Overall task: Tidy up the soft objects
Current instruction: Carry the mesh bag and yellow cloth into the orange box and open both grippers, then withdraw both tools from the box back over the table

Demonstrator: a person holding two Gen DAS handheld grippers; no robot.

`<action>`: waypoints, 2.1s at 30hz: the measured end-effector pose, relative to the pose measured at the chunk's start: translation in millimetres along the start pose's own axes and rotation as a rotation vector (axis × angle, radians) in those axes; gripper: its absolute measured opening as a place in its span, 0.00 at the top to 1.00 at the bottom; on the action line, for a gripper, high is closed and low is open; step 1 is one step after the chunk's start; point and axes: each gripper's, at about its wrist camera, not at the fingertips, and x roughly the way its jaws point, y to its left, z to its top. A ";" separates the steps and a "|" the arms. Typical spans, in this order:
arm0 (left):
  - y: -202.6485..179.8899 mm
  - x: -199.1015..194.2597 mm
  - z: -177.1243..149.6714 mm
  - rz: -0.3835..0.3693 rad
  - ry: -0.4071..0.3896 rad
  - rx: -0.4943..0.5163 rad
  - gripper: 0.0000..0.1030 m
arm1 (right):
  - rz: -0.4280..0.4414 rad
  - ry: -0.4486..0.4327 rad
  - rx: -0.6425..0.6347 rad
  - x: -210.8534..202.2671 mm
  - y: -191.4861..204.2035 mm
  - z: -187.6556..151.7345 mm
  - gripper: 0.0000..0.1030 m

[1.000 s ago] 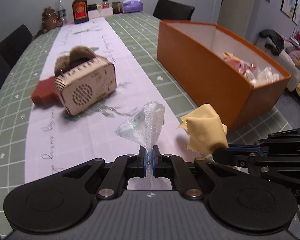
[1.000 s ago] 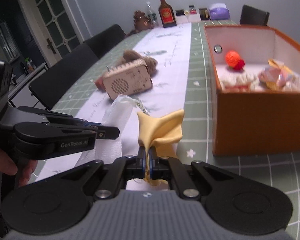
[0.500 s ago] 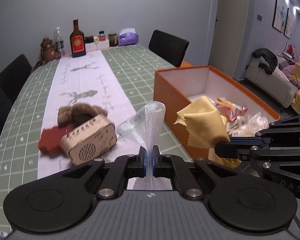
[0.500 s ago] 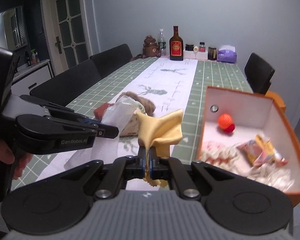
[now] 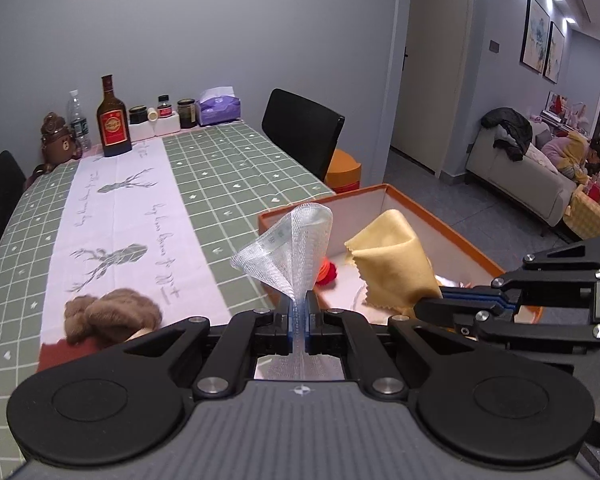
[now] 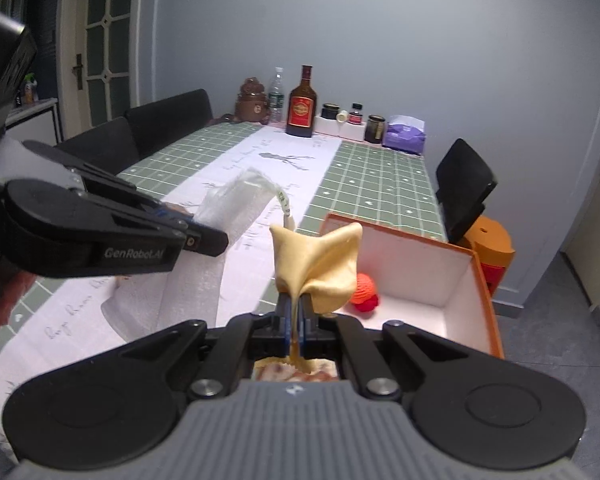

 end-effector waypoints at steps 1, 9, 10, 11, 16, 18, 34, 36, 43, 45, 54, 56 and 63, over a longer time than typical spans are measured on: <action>-2.8 5.9 4.2 -0.003 0.005 0.004 0.95 | -0.012 0.007 0.000 2.7 -6.0 1.3 1.00; -27.9 59.2 23.8 -0.023 0.071 0.041 0.95 | -0.082 0.085 0.005 37.2 -54.5 6.6 1.00; -30.4 64.7 25.1 -0.027 0.078 0.042 0.95 | -0.088 0.095 0.004 43.2 -61.1 7.5 1.00; -32.2 70.5 26.4 -0.030 0.085 0.043 0.96 | -0.093 0.105 0.003 48.3 -67.2 7.5 1.00; -38.1 101.4 31.0 -0.066 0.138 0.047 0.95 | -0.094 0.163 0.012 78.4 -98.7 7.6 1.00; -39.6 114.8 32.0 -0.075 0.166 0.049 0.95 | -0.056 0.194 0.051 92.3 -111.4 6.9 1.00; -45.4 182.2 34.3 -0.085 0.301 0.030 0.88 | -0.012 0.340 0.104 171.0 -141.4 -0.8 0.94; -46.6 182.3 34.2 -0.076 0.304 0.030 0.83 | -0.015 0.346 0.095 172.5 -141.1 -1.9 0.93; -42.9 172.5 36.1 -0.041 0.300 0.025 0.57 | -0.030 0.353 0.089 168.5 -143.5 -3.0 0.76; -38.8 164.9 37.0 -0.041 0.283 0.016 0.47 | -0.041 0.343 0.090 161.7 -143.6 -1.4 0.69; -22.7 102.7 38.9 -0.049 0.144 -0.016 0.32 | -0.099 0.247 0.082 111.9 -117.2 17.2 0.51; -18.5 80.8 35.6 -0.037 0.087 -0.029 0.32 | -0.123 0.192 0.071 93.6 -103.0 20.7 0.41; 9.2 1.9 -3.3 0.017 -0.123 -0.093 0.32 | -0.103 -0.003 0.067 40.8 -41.3 16.8 0.39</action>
